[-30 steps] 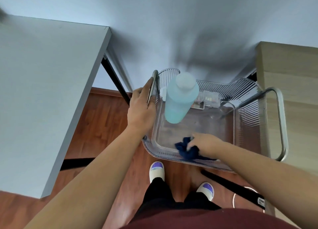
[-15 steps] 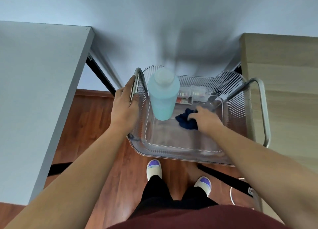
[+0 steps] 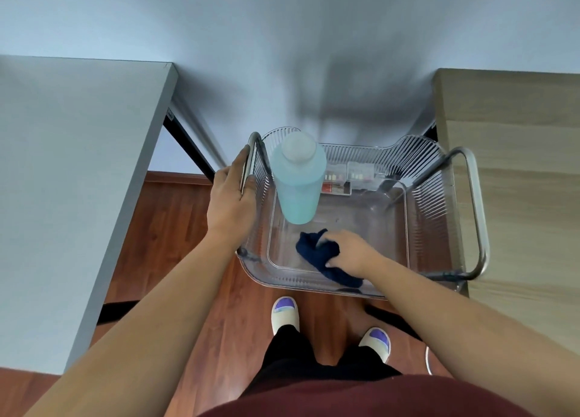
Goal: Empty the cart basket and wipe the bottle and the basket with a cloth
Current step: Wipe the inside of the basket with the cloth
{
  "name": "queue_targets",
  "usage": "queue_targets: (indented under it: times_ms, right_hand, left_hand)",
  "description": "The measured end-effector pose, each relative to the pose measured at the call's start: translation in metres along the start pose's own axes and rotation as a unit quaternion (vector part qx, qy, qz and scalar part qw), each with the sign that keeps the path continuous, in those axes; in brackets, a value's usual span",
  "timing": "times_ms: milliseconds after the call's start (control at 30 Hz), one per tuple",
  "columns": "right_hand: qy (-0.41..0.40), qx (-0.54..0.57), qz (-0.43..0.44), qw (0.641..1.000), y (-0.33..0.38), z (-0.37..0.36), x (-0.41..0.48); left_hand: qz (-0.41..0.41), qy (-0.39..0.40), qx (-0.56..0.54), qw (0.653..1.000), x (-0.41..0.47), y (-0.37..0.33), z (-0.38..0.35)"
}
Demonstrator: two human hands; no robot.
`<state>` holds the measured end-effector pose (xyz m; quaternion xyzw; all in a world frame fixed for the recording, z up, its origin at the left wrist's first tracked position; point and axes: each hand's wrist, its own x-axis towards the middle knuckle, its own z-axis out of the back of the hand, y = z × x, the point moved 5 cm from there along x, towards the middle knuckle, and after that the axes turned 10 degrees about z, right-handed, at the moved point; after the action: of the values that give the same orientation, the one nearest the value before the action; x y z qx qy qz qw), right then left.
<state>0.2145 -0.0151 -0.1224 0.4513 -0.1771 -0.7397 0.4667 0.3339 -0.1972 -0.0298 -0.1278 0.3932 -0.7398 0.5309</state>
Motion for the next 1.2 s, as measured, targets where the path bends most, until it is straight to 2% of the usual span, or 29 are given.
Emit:
queue_targets:
  times_ms: [133, 300, 400, 500, 600, 700, 833, 900, 1067, 1200]
  right_hand:
    - [-0.068, 0.139, -0.007, 0.988, 0.006, 0.022, -0.005]
    - [-0.144, 0.21, -0.016, 0.967, 0.012, 0.047, -0.032]
    - [-0.175, 0.268, -0.015, 0.947, 0.019, 0.06, -0.053]
    - [-0.19, 0.3, -0.005, 0.935, 0.026, 0.074, -0.074]
    - [-0.206, 0.312, 0.015, 0.927, 0.033, 0.09, -0.093]
    - [-0.218, 0.349, 0.043, 0.91, 0.041, 0.104, -0.113]
    - [-0.215, 0.364, 0.077, 0.903, 0.044, 0.119, -0.147]
    - [-0.207, 0.368, 0.088, 0.902, 0.04, 0.124, -0.169]
    - [-0.234, 0.364, 0.096, 0.897, 0.015, 0.131, -0.226]
    - [-0.318, 0.287, 0.083, 0.899, -0.014, 0.136, -0.274]
  left_hand:
    - [-0.012, -0.009, 0.014, 1.0, 0.0, -0.002, 0.0]
    - [-0.025, -0.033, 0.031, 0.999, -0.006, -0.011, 0.006]
    - [-0.117, -0.083, 0.055, 0.988, -0.022, -0.026, 0.018]
    - [-0.22, -0.118, 0.03, 0.968, -0.05, -0.038, 0.03]
    - [-0.322, -0.093, 0.009, 0.942, -0.077, -0.056, 0.031]
    - [-0.386, -0.023, 0.046, 0.921, -0.103, -0.088, 0.019]
    - [-0.363, 0.131, 0.108, 0.916, -0.126, -0.133, -0.013]
    - [-0.345, 0.182, 0.085, 0.917, -0.14, -0.153, -0.027]
    - [-0.304, 0.188, -0.01, 0.934, -0.186, -0.191, -0.046]
    - [-0.31, 0.171, 0.047, 0.934, -0.215, -0.222, -0.062]
